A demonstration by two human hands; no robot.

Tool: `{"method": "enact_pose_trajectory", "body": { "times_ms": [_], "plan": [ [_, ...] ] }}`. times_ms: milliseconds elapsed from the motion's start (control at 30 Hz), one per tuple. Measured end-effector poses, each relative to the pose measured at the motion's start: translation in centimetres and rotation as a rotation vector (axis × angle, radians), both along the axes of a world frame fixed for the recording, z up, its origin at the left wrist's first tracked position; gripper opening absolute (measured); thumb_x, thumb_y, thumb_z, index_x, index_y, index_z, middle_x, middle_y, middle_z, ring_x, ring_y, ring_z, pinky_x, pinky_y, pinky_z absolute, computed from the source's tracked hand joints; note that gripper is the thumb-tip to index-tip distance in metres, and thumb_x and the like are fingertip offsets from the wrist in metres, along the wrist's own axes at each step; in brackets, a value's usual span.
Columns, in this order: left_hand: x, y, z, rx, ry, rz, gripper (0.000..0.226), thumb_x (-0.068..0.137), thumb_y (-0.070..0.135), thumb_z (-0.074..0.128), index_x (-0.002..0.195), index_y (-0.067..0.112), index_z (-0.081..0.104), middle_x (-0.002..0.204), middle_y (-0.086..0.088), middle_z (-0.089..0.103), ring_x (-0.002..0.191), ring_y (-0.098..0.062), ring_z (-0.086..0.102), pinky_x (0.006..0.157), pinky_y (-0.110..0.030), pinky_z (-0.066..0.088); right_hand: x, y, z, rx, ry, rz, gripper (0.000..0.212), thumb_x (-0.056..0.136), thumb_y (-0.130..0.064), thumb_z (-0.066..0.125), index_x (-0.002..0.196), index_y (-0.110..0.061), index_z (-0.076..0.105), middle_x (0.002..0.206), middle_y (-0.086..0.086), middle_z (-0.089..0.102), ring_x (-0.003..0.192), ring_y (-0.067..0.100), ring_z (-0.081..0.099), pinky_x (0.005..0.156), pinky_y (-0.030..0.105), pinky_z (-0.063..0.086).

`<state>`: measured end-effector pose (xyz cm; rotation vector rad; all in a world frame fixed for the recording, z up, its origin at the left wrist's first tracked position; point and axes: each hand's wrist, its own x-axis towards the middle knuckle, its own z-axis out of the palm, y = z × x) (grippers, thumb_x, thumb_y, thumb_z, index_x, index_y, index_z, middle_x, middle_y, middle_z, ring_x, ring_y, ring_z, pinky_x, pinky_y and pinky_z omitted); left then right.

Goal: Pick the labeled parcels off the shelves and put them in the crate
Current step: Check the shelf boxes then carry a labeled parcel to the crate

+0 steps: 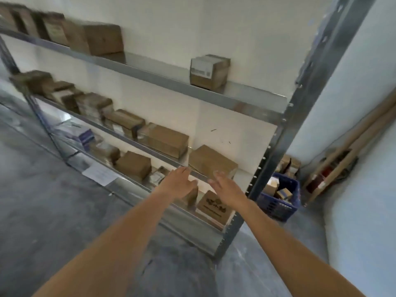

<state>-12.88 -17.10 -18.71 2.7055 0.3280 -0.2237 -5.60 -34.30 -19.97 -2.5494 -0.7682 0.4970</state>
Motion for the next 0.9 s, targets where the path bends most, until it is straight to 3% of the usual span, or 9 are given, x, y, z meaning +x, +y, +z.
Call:
{"method": "enact_pose_trajectory", "body": {
  "times_ms": [267,467,567,733,900],
  "plan": [
    [-1.1,15.4,3.6,0.079,-0.115,0.313,0.061,0.096,0.042,0.043,0.147,0.011,0.033,0.155,-0.008,0.03,0.144,-0.026,0.025,0.118,-0.042,0.021,3.4,17.6,3.9,0.062,-0.074,0.343,0.062,0.104,-0.048,0.03,0.157,-0.019,0.017,0.165,-0.003,0.009,0.152,0.013,0.005,0.121,0.034,0.007],
    [-3.1,24.6,6.0,0.078,-0.138,0.5,0.067,0.098,0.045,0.039,0.152,0.012,0.021,0.16,-0.006,0.019,0.148,-0.023,0.014,0.121,-0.039,0.012,4.8,28.8,7.2,0.078,-0.162,0.519,0.063,0.103,-0.052,0.029,0.157,-0.022,0.016,0.165,-0.004,0.01,0.152,0.015,0.008,0.122,0.039,0.011],
    [-3.6,29.7,7.3,0.131,-0.18,0.53,0.068,0.097,0.049,0.04,0.151,0.012,0.023,0.158,-0.008,0.024,0.146,-0.025,0.02,0.12,-0.042,0.018,5.0,34.2,8.5,0.069,-0.195,0.566,0.063,0.104,-0.051,0.028,0.158,-0.021,0.014,0.164,-0.007,0.009,0.152,0.017,0.007,0.121,0.041,0.012],
    [-3.3,37.9,11.0,0.212,-0.223,0.532,0.07,0.099,0.047,0.039,0.153,0.01,0.015,0.162,-0.007,0.013,0.149,-0.023,0.01,0.122,-0.039,0.009,5.4,43.8,10.3,0.107,-0.294,0.604,0.063,0.104,-0.047,0.031,0.157,-0.015,0.016,0.165,0.002,0.011,0.152,0.02,0.01,0.121,0.038,0.014],
    [-2.1,45.2,13.4,0.187,-0.237,0.476,0.067,0.101,0.042,0.037,0.154,0.009,0.012,0.162,-0.006,0.011,0.149,-0.022,0.01,0.121,-0.037,0.01,7.5,50.7,13.3,0.228,-0.354,0.553,0.059,0.105,-0.041,0.034,0.157,-0.016,0.018,0.165,0.001,0.015,0.152,0.017,0.009,0.123,0.039,0.015]
  ]
}}
